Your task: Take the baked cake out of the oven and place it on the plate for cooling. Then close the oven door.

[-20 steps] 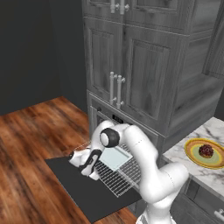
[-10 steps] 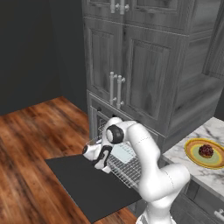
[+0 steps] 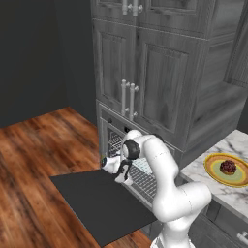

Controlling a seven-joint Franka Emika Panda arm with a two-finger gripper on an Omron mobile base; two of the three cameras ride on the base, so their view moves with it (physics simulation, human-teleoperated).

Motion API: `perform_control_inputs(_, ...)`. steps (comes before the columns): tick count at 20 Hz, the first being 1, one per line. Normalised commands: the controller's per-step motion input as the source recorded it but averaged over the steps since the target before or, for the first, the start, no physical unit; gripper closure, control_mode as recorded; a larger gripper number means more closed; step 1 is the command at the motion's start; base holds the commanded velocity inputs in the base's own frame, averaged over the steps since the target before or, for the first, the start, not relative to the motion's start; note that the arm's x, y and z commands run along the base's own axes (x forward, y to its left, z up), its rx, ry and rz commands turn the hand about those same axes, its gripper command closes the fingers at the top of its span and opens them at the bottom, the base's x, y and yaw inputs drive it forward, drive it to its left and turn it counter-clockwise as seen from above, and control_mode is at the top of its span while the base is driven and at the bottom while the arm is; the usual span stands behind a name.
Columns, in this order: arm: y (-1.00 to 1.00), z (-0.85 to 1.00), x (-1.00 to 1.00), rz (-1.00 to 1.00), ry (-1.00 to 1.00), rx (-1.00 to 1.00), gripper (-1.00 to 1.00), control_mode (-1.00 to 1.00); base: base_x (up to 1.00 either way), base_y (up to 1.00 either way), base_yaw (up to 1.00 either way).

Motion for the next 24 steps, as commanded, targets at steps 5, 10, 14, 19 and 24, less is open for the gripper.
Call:
perform_control_inputs(5,-0.24,0.01,0.61,0.0,0.0,-0.11,-1.0,-1.0,0.0,0.0,0.0)
perform_control_inputs(10,0.04,0.77,-0.46,0.0,0.04,0.02,-1.0,-1.0,0.0,0.0,0.0)
perform_control_inputs(14,0.35,0.95,-0.99,0.05,0.18,0.07,-1.0,-1.0,0.0,0.0,0.0)
perform_control_inputs(19,0.5,0.58,-1.0,0.05,0.23,0.06,-1.0,-1.0,0.0,0.0,0.0)
perform_control_inputs(24,0.77,0.36,-1.0,0.13,0.14,0.04,-1.0,-1.0,0.0,0.0,0.0)
